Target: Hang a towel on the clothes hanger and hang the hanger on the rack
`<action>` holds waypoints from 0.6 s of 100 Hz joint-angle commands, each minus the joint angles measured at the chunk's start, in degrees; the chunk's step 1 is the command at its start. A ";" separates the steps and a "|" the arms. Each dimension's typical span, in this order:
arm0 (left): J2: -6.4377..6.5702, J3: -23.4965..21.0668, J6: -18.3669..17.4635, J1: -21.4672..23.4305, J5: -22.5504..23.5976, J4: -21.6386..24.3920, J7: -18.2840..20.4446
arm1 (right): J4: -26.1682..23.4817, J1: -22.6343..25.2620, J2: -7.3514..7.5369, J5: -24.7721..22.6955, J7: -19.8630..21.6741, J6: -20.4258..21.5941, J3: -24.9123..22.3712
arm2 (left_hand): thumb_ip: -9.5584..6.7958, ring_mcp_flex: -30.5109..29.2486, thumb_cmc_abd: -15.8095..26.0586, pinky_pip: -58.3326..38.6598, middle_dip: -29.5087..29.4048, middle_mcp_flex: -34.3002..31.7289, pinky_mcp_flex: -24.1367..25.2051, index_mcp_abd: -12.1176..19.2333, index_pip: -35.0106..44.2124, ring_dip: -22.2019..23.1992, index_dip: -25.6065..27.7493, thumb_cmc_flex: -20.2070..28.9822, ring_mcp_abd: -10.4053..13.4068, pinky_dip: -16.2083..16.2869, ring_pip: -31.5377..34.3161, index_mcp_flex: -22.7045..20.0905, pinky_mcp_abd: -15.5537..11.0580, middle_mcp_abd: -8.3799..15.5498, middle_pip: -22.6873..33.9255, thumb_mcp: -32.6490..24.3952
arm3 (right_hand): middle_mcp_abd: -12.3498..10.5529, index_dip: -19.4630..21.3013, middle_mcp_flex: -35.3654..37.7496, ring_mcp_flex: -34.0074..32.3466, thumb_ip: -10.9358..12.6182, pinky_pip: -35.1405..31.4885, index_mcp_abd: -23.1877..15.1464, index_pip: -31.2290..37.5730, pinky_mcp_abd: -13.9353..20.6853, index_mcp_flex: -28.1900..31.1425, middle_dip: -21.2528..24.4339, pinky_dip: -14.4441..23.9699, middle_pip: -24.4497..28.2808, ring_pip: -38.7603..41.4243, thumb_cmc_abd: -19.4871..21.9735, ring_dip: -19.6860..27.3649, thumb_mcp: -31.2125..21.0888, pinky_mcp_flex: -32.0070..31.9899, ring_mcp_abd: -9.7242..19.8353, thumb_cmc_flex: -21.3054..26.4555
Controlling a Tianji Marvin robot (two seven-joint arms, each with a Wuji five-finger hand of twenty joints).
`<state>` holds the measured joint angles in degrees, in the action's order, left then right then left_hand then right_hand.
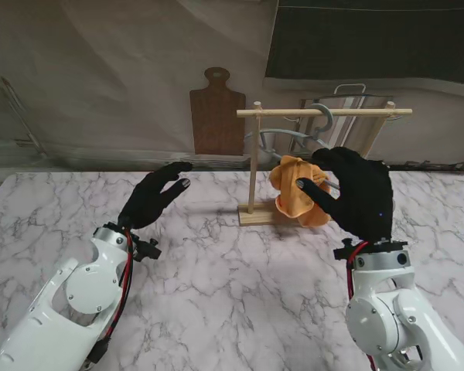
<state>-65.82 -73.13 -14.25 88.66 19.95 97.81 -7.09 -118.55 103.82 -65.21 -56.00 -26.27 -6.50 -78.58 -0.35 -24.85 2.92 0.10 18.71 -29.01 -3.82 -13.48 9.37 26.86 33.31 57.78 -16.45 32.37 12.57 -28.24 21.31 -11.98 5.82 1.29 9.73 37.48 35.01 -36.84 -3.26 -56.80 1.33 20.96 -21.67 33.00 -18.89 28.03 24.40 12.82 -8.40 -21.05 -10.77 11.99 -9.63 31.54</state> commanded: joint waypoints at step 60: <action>-0.71 2.55 2.88 -0.40 -4.17 -5.61 1.24 | 20.75 -11.68 -0.85 21.84 12.85 8.56 12.07 | 1.10 -1.11 3.30 -33.55 2.91 -3.60 0.26 0.27 2.88 1.60 1.90 0.87 0.50 1.75 1.39 -2.33 -0.75 0.70 2.13 0.67 | -3.09 -0.76 -8.99 5.78 0.73 5.32 1.02 -2.07 -0.39 -10.87 -0.52 -4.22 2.00 -2.88 7.84 1.94 4.32 -3.40 1.41 -1.79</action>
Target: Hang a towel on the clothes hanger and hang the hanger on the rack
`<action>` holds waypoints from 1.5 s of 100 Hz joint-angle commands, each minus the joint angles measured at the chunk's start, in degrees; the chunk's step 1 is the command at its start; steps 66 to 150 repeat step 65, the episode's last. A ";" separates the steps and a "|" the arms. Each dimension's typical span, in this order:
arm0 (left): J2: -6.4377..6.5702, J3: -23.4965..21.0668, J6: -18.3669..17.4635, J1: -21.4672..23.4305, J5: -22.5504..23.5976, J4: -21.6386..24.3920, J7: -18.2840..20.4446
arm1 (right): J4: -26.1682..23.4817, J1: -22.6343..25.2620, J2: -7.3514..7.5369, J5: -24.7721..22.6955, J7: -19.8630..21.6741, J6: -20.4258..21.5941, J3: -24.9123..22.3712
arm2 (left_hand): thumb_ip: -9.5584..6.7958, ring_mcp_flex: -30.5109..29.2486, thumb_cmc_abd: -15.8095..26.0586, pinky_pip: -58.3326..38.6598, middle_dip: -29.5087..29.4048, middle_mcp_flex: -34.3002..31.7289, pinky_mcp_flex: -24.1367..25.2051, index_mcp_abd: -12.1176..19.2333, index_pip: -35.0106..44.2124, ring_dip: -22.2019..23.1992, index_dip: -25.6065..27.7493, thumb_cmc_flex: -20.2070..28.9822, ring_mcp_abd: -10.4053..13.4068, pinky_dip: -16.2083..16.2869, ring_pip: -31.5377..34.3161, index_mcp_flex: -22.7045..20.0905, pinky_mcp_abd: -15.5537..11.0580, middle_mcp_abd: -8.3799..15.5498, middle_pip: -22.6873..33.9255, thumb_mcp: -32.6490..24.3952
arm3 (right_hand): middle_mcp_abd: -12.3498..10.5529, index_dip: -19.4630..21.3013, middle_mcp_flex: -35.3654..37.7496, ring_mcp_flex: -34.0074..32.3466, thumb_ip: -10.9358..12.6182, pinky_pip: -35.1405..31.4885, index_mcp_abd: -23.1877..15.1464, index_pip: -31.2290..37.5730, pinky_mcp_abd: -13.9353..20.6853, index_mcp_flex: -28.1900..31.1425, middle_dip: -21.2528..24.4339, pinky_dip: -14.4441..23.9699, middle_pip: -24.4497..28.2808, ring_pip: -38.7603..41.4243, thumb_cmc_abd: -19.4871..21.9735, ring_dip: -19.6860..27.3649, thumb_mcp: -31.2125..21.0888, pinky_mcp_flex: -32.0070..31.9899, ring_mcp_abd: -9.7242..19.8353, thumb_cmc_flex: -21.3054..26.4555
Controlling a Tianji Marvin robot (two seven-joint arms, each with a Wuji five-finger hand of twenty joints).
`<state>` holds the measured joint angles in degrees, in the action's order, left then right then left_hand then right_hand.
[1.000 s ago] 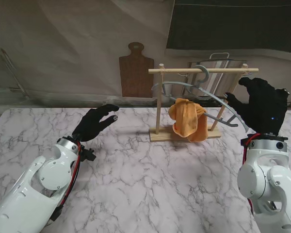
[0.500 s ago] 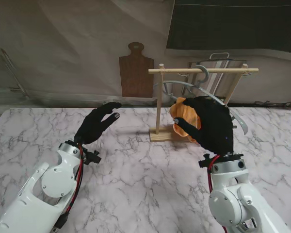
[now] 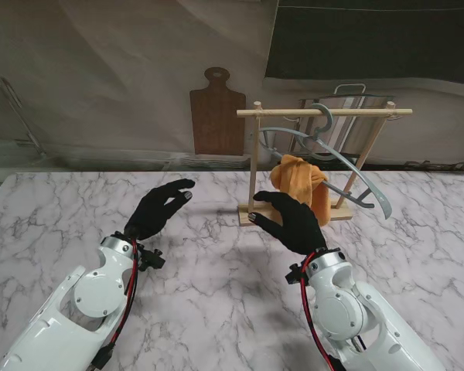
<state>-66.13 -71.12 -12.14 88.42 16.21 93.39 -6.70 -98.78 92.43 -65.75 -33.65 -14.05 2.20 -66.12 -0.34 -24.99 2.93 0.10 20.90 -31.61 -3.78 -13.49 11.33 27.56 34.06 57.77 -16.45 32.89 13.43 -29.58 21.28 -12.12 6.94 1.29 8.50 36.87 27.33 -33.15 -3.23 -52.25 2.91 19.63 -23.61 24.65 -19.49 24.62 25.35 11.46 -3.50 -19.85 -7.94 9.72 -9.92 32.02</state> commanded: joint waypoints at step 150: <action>-0.31 2.15 2.62 -4.19 -0.79 -7.65 2.76 | 2.97 -2.04 -0.63 4.32 2.29 0.92 -2.66 | 1.10 -0.99 3.62 -33.72 1.35 -0.63 0.42 0.05 0.07 1.33 2.16 1.04 0.44 1.30 0.60 -0.52 -0.80 0.80 2.12 0.76 | -3.23 -0.71 1.07 1.34 1.04 1.56 -1.91 -0.30 2.02 -1.53 0.59 -0.61 0.36 -2.16 2.79 1.07 3.08 -1.44 2.36 0.13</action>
